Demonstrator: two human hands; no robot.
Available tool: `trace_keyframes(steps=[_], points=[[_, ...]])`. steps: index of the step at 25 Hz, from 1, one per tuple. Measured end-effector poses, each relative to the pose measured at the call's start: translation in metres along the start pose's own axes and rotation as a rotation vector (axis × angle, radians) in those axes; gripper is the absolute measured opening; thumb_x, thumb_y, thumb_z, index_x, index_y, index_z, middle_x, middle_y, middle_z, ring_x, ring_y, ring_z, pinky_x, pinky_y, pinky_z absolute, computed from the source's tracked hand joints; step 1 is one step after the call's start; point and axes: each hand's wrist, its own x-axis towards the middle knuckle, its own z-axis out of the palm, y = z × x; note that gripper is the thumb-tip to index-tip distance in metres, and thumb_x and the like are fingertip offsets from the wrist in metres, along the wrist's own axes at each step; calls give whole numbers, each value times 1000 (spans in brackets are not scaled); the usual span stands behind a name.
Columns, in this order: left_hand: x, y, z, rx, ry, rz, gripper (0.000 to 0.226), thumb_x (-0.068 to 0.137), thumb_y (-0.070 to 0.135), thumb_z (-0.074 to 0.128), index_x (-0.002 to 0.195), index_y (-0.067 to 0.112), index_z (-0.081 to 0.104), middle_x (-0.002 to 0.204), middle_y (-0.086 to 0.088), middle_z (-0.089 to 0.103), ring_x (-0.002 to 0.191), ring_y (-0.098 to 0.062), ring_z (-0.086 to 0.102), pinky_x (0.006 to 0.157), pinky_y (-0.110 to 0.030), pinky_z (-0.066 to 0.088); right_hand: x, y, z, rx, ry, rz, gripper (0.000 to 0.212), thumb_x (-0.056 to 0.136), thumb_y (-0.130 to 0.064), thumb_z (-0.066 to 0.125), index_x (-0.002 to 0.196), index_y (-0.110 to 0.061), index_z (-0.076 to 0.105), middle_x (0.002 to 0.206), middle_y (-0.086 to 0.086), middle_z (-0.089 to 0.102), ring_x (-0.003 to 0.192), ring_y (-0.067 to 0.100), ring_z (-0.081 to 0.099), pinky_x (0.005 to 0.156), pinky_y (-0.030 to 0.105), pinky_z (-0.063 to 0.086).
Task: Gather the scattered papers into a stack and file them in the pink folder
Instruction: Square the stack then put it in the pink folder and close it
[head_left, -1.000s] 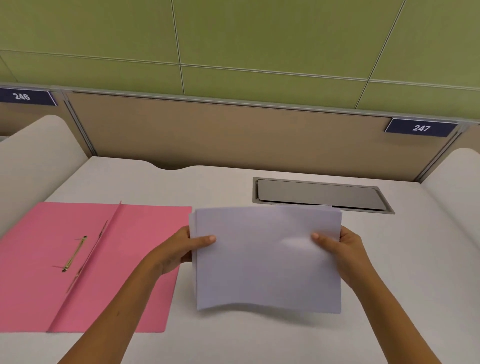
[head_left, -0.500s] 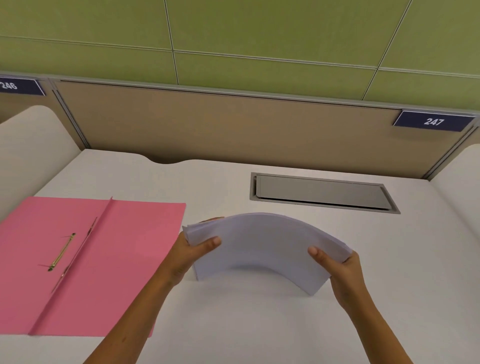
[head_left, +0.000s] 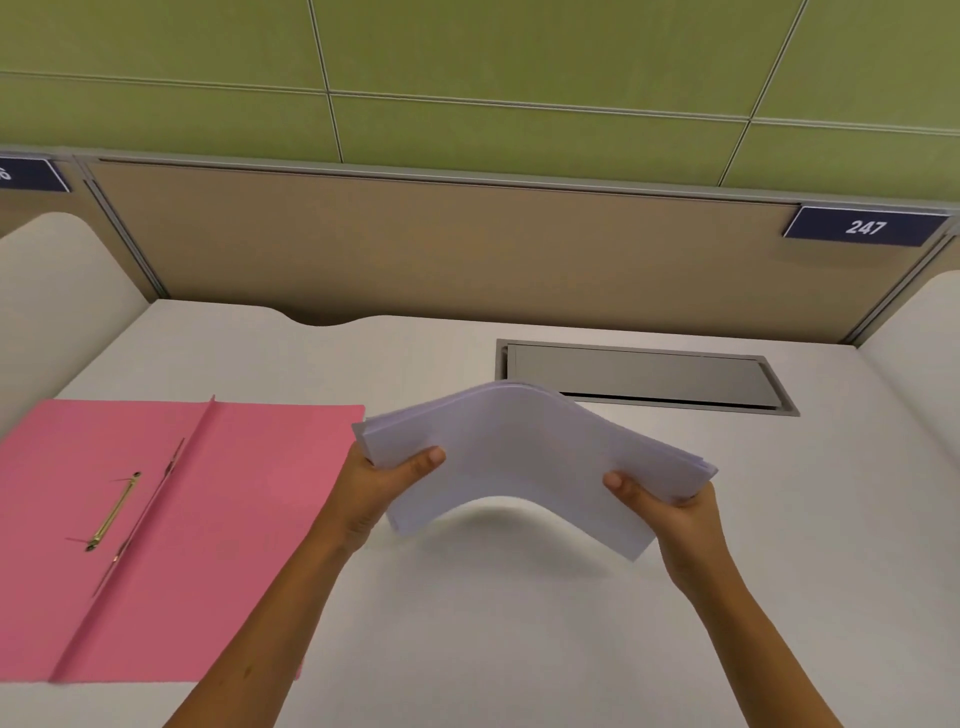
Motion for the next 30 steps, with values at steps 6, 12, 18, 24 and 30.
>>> trace_keyframes(steps=[6, 12, 18, 24, 30], points=[[-1, -6, -6, 45, -24, -68, 70, 36, 63, 86, 92, 23, 74, 88, 2, 76, 84, -16, 71, 65, -23, 55, 5, 8, -11, -56, -19, 80, 30, 58, -19, 78, 87, -22, 73, 84, 1, 75, 76, 18, 70, 60, 26, 56], [5, 7, -4, 4, 28, 51, 56, 48, 54, 85, 97, 28, 72, 94, 9, 74, 85, -8, 69, 66, -20, 54, 10, -1, -11, -36, -30, 19, 20, 60, -12, 81, 78, -18, 76, 77, 2, 75, 71, 16, 70, 59, 24, 55], [-2, -16, -6, 36, 47, -30, 77, 39, 63, 85, 104, 27, 65, 93, 16, 72, 87, -5, 68, 68, -18, 55, 5, 16, -16, -83, -73, 80, 30, 61, -10, 84, 86, -22, 75, 87, 1, 76, 82, 19, 71, 63, 24, 56], [5, -8, 15, 51, 96, -41, 40, 55, 46, 84, 87, 26, 72, 80, 9, 76, 75, -8, 71, 63, -20, 55, 11, 4, 0, -31, -22, 20, 36, 60, -11, 87, 91, -20, 72, 86, 2, 75, 79, 20, 71, 64, 31, 57], [3, -5, -11, 80, -96, -83, 55, 48, 54, 85, 97, 30, 76, 104, 8, 75, 97, -7, 69, 77, -16, 53, 11, 8, -17, -64, -28, 53, 25, 57, -16, 83, 80, -23, 76, 82, 2, 76, 77, 18, 70, 61, 25, 56]])
